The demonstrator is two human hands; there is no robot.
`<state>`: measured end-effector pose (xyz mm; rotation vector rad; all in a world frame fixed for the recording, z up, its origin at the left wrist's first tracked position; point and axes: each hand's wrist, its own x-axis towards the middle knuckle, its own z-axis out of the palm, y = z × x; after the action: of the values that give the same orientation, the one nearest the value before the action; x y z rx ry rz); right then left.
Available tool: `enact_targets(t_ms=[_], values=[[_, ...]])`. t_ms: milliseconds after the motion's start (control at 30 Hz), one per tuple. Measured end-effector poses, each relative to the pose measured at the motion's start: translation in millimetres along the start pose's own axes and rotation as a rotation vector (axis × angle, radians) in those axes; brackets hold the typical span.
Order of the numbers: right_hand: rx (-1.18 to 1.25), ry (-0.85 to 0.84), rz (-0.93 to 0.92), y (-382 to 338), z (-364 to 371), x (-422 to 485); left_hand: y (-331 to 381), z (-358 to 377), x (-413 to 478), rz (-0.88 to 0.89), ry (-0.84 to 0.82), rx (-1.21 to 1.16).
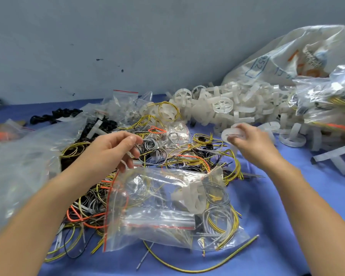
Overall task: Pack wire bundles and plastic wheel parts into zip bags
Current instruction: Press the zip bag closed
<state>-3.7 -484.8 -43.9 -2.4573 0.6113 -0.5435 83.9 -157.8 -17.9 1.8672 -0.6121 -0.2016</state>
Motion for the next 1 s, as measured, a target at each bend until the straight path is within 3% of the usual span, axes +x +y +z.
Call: enact_targets(t_ms=[100, 200, 333, 433, 533, 667, 833, 1000], values=[[0.544, -0.207, -0.215, -52.7, -12.8, -12.8, 4.3, -1.5, -2.7, 0.054, 0.021, -0.097], [0.757, -0.117, -0.365, -97.8, -3.8, -28.3, 10.9, 5.0, -7.1, 0.067, -0.025, -0.28], [0.445, 0.207, -0.446, -133.2, 33.4, -54.5, 16.7, 17.7, -14.1, 0.105, -0.132, -0.369], [0.347, 0.234, -0.476, -146.9, 53.1, -71.6, 10.7, 17.7, -17.5, 0.162, -0.035, -0.296], [0.363, 0.034, -0.549, -156.3, 60.0, -78.3, -1.2, 3.8, -17.4, 0.089, 0.06, -0.315], [0.35, -0.185, -0.516, -149.8, 64.1, -72.0, -21.8, -34.1, -12.8, -0.242, 0.251, -0.494], [0.109, -0.368, -0.44, -137.3, 78.1, -63.5, -47.8, -67.5, -35.4, -0.579, 0.095, -0.297], [0.078, -0.507, -0.433, -135.0, 82.8, -58.7, -49.5, -59.2, -46.5, -0.653, -0.117, -0.115]])
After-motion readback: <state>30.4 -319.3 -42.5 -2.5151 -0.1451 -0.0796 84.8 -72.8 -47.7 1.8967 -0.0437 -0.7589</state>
